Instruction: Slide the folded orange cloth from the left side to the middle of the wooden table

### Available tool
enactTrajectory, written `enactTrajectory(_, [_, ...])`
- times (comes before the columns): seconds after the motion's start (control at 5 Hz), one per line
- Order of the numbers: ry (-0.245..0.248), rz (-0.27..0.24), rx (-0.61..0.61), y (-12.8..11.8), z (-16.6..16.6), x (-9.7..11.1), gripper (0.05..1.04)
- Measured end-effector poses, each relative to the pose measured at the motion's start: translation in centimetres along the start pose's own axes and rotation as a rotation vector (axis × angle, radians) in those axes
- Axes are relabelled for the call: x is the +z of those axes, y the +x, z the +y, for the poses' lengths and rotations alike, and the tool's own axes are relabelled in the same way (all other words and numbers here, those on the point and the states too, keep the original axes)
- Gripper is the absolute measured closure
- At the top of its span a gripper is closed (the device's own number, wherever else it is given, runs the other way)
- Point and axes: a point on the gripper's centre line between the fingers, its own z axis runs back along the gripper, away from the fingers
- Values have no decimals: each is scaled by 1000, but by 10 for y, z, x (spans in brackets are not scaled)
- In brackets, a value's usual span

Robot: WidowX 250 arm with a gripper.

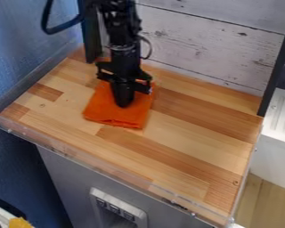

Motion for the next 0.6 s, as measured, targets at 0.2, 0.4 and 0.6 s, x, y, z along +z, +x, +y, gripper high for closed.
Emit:
enactTrajectory(0.2, [-1,6,4,14,-12,-2,1024])
enactTrajectory(0.4, [0,-9,9,24,-22,-1,1024])
enactTrajectory(0.6, [1,-22,5,27,-35,0,1024])
